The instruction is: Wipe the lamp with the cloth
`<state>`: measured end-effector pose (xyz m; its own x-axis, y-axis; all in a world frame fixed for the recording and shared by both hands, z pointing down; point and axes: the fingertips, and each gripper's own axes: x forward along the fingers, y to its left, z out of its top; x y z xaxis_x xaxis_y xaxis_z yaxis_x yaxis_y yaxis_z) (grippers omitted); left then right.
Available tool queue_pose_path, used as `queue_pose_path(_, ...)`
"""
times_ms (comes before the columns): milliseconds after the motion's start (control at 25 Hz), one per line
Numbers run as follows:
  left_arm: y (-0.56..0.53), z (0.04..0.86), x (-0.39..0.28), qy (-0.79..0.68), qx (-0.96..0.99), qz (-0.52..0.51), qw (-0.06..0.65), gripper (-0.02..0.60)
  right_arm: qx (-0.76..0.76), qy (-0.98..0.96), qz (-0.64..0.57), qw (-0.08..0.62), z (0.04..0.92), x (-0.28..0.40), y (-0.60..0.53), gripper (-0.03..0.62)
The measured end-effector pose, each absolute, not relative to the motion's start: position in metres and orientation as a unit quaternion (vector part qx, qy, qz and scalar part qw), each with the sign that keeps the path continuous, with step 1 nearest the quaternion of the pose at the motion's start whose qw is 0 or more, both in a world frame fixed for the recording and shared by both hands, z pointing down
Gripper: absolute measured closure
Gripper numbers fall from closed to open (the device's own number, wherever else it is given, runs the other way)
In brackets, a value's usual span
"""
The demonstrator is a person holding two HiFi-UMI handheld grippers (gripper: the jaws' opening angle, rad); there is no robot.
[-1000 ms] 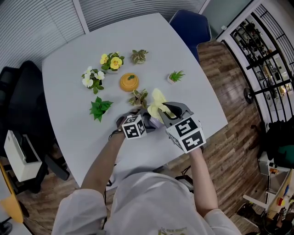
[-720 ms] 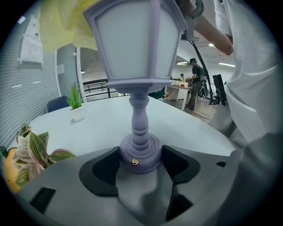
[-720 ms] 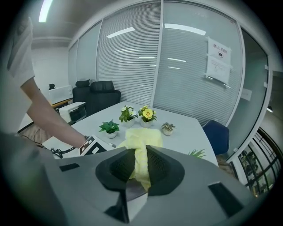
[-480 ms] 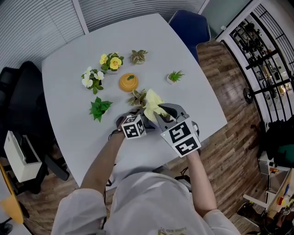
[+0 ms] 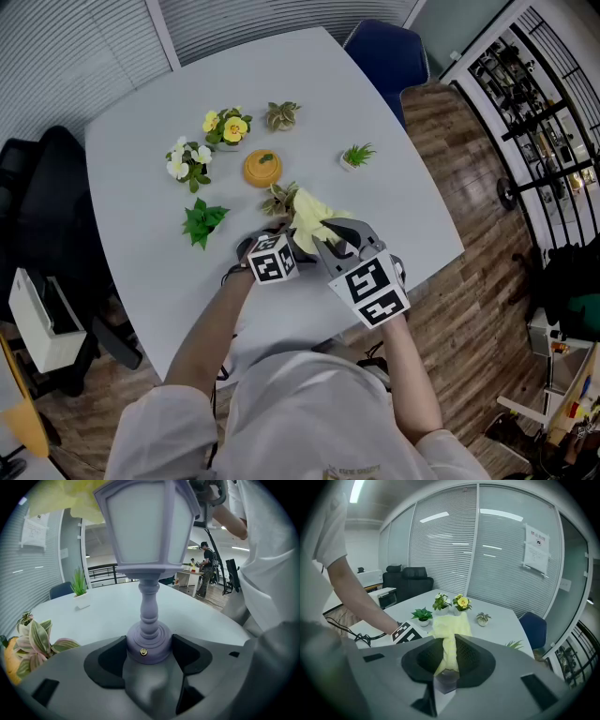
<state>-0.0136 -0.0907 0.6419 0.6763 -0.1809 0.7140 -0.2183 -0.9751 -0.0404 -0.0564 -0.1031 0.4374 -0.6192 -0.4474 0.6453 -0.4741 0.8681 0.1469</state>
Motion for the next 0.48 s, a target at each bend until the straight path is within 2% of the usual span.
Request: queue_pose_path(480, -0.091, 0.643, -0.013, -0.11, 0.914, 0.389, 0.025, 0.27, 0.236, -0.905, -0.013, 0.353, 0.434, -0.052, -0.09, 0.523)
